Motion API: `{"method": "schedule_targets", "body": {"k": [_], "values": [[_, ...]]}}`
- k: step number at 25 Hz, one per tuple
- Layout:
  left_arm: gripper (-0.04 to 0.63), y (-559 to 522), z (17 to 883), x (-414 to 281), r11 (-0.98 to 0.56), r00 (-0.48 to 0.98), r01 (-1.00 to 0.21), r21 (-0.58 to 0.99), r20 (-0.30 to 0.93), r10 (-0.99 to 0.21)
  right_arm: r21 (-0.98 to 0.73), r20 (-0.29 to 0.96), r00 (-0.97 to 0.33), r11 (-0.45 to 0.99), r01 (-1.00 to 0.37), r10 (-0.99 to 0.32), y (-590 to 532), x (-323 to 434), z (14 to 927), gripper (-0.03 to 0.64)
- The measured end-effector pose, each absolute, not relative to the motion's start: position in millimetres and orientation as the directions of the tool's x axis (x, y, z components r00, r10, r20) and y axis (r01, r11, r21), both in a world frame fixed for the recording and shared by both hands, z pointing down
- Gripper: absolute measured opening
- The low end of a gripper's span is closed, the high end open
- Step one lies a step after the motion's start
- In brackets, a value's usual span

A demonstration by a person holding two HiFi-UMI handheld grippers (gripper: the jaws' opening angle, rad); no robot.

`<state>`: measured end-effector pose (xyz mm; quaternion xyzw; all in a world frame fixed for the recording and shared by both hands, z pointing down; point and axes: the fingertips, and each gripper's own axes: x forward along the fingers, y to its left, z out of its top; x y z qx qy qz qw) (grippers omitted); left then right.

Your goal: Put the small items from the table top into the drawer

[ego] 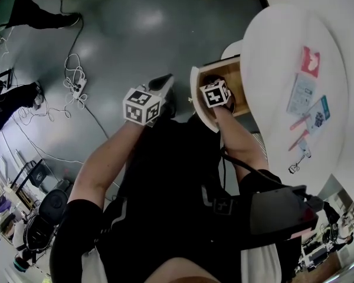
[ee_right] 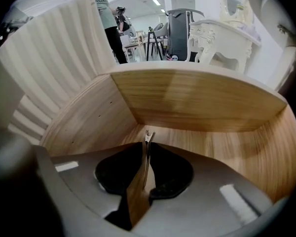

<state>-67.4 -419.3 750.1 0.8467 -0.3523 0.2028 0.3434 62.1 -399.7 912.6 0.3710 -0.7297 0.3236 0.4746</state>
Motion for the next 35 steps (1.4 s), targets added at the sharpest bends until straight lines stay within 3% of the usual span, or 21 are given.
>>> {"method": "schedule_targets", "body": {"k": [3, 15, 19, 24, 35], "values": [[0.000, -417.6, 744.6, -69.9, -0.526, 0.664, -0.739, 0.421, 0.585, -0.465, -0.112, 0.930, -0.273, 0.518, -0.848, -0.245, -400.0, 61.9, 908.1, 0.081], [0.000, -408.1, 691.8, -72.1, -0.533, 0.655, -0.753, 0.386, 0.523, -0.546, -0.111, 0.856, -0.341, 0.507, -0.855, -0.389, -404.1, 53.2, 829.0, 0.055], [0.000, -405.8, 668.8, -76.0, -0.534, 0.610, -0.787, 0.308, 0.515, -0.602, -0.101, 0.830, -0.346, 0.492, -0.865, -0.437, -400.9, 57.9, 797.5, 0.037], [0.000, -401.8, 629.9, -73.4, -0.489, 0.579, -0.815, 0.310, 0.473, -0.664, -0.120, 0.774, -0.387, 0.484, -0.867, -0.501, -393.6, 62.7, 745.5, 0.009], [0.000, -384.1, 547.3, -40.8, -0.553, 0.621, -0.784, 0.284, 0.365, -0.693, -0.133, 0.591, -0.485, 0.516, -0.846, -0.645, -399.8, 56.0, 611.6, 0.002]]}}
